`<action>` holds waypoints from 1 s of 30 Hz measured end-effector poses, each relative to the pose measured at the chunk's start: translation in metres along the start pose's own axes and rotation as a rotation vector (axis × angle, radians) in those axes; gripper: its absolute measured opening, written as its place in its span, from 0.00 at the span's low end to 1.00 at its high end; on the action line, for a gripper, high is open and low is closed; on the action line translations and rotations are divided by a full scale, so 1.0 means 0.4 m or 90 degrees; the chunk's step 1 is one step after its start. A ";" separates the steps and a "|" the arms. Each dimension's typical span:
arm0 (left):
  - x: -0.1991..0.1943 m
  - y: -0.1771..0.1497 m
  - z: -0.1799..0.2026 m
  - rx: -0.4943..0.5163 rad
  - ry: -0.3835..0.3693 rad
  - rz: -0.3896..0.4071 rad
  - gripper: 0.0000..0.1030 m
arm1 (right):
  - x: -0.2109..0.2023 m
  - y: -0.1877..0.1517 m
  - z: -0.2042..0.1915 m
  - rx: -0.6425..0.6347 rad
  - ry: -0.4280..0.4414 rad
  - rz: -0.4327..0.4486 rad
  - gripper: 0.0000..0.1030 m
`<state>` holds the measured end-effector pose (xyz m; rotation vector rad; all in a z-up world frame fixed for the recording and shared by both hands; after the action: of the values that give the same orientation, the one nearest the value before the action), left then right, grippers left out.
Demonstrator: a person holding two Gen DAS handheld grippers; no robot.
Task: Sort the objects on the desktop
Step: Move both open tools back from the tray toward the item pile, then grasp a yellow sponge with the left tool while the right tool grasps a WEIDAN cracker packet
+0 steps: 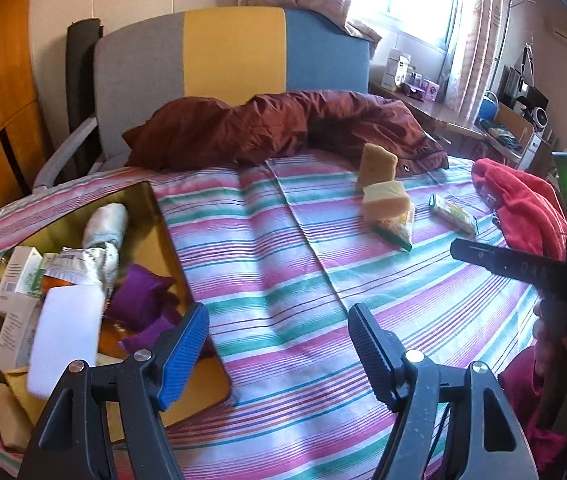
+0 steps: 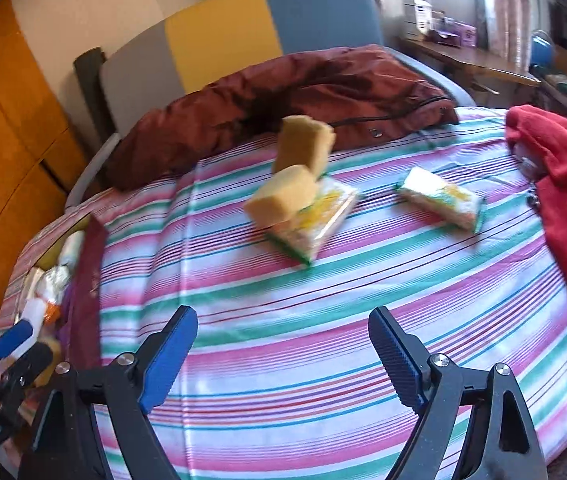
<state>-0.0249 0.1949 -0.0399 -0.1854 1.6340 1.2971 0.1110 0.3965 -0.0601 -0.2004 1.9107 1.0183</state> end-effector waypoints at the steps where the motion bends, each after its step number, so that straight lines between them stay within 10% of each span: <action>1: 0.004 0.002 0.004 0.000 -0.004 -0.003 0.71 | 0.004 0.004 0.008 0.005 -0.001 -0.004 0.85; 20: 0.178 0.146 0.126 -0.038 -0.136 -0.059 0.71 | 0.053 0.107 0.230 0.050 -0.100 -0.004 0.85; 30: 0.267 0.205 0.168 -0.027 -0.160 -0.075 0.80 | 0.154 0.194 0.317 -0.107 -0.159 -0.017 0.85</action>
<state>-0.0896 0.3288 -0.0627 -0.1369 1.3641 1.2135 0.1202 0.5536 -0.0928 -0.1856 1.5941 1.1315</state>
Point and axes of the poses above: each gripper's, at about its wrist camera, not at the fingertips, and x roughly the way its jaws point, z to its right, y to its top, the point moved 3 cm from there along x, roughly the way its jaws point
